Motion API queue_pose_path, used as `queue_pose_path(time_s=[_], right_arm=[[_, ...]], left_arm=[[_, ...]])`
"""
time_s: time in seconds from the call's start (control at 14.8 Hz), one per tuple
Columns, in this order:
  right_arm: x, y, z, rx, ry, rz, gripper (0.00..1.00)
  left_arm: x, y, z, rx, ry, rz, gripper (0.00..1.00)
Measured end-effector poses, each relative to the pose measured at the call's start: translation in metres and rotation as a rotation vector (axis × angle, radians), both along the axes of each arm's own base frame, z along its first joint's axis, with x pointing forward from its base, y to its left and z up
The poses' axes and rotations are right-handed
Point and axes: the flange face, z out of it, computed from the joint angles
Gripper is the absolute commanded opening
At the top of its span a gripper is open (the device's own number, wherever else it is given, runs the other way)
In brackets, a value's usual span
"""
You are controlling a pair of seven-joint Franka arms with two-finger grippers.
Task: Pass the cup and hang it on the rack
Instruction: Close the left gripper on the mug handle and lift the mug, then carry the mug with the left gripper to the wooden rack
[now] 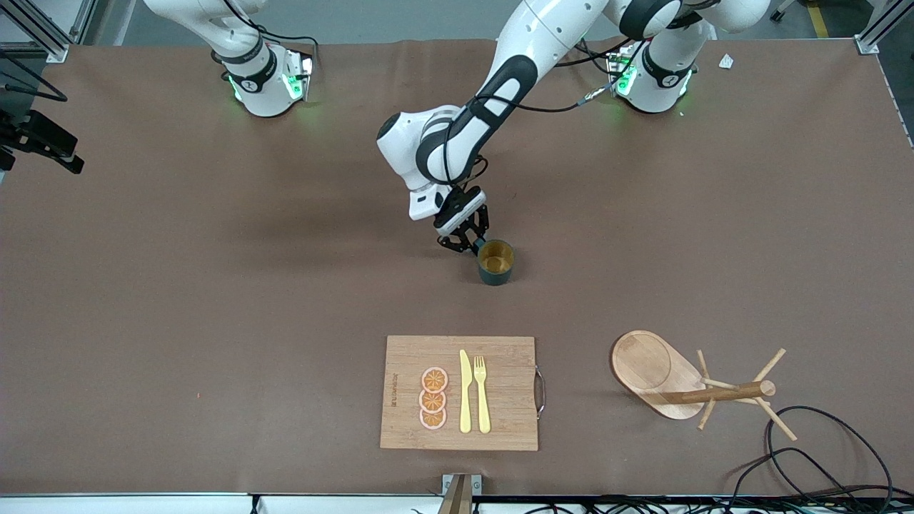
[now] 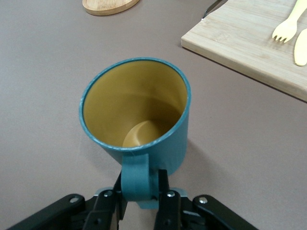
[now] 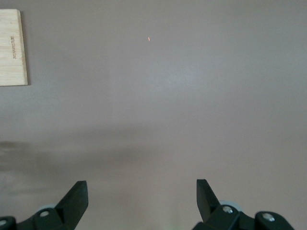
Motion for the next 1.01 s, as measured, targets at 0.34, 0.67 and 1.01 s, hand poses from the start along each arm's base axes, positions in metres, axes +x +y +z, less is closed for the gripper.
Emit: queue_pose_path(time_s=[0.34, 0.67, 1.01], right_arm=[[0.0, 0.0, -0.001, 0.0, 0.004, 0.0, 1.0], [0.0, 0.002, -0.001, 0.0, 0.004, 0.003, 1.0], [0.0, 0.002, -0.001, 0.0, 0.005, 0.004, 1.0]], left_arm=[[0.006, -0.006, 0.013, -0.025, -0.015, 0.003, 0.0], [0.044, -0.002, 0.079, -0.091, -0.021, 0.007, 0.0], [0.107, 0.038, 0.188, -0.24, 0.074, 0.054, 0.0]])
